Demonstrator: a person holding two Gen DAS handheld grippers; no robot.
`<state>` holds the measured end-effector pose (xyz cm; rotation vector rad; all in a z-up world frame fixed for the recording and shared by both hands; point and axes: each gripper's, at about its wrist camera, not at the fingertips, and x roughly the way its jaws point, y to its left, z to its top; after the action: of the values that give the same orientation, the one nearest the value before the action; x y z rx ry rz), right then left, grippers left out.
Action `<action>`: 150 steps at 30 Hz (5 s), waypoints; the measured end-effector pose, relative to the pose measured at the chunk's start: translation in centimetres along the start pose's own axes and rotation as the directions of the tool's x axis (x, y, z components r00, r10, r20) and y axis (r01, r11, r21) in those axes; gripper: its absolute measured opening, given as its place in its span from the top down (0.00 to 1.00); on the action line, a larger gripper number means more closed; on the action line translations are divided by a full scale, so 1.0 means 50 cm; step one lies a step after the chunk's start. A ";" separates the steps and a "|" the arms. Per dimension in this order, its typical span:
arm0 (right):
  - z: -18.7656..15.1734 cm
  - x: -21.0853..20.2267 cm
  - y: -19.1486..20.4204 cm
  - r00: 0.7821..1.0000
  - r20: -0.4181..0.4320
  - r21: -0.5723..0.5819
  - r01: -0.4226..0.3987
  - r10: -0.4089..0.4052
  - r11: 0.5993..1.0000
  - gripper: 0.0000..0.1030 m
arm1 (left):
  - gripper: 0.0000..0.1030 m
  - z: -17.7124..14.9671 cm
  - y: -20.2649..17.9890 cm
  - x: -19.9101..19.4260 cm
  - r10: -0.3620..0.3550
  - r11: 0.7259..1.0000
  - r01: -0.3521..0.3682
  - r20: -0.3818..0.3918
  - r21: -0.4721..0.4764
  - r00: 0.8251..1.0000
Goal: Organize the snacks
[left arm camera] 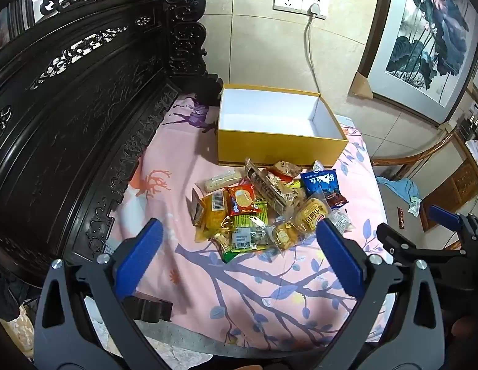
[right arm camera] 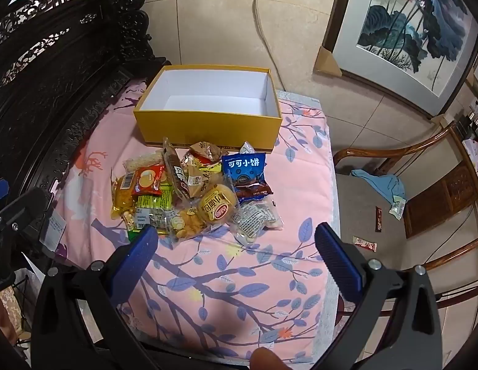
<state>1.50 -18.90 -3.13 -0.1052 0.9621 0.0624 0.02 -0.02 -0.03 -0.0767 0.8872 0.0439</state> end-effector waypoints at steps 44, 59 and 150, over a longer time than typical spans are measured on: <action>-0.003 0.006 -0.001 1.000 -0.020 0.002 -0.013 0.013 1.000 0.01 | 0.02 -0.013 0.006 0.006 0.009 1.000 -0.009 -0.015 -0.005 1.000; -0.006 0.012 -0.001 1.000 -0.025 0.002 -0.013 0.013 1.000 0.01 | 0.02 -0.013 0.005 0.008 0.009 1.000 -0.009 -0.018 -0.005 1.000; -0.038 0.386 -0.129 0.864 -0.093 0.121 -0.484 0.495 0.867 0.51 | 0.05 0.056 -0.103 0.489 -0.155 0.968 0.095 -0.257 -0.231 0.954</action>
<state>11.61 -25.41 -19.69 0.2311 1.0940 0.4873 17.99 -4.76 -16.99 -0.3499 1.1501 0.0106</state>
